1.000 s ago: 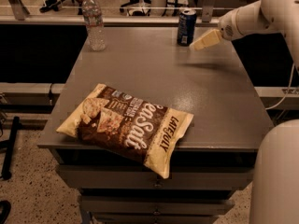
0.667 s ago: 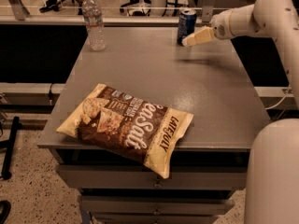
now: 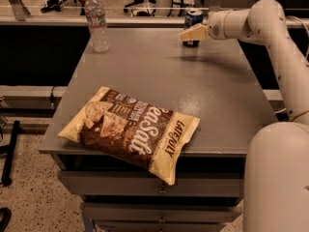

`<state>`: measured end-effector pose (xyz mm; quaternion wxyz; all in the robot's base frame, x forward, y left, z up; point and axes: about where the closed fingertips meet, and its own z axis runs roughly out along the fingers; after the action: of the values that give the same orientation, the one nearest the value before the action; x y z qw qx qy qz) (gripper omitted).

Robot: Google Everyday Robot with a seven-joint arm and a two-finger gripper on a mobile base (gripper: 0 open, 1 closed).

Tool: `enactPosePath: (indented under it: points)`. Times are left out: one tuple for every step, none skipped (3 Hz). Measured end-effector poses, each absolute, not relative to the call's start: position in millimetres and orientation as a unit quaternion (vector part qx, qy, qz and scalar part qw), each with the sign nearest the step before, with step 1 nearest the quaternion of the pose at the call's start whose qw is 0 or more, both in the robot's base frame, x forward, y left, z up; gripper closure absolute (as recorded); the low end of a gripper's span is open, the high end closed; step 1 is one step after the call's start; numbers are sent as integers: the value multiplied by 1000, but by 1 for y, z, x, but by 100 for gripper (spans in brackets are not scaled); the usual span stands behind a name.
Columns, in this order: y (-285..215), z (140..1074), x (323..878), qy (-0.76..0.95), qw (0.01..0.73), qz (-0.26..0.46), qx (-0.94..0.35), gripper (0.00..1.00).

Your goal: Knock pepsi can over

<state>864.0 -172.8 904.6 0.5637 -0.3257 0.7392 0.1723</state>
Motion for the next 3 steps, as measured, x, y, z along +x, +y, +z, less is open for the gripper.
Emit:
enactPosePath:
  points:
    - [-163, 914, 868, 721, 582, 180, -329, 18]
    - [-165, 916, 869, 714, 593, 179, -327, 47]
    - [-168, 915, 869, 713, 596, 177, -325, 71]
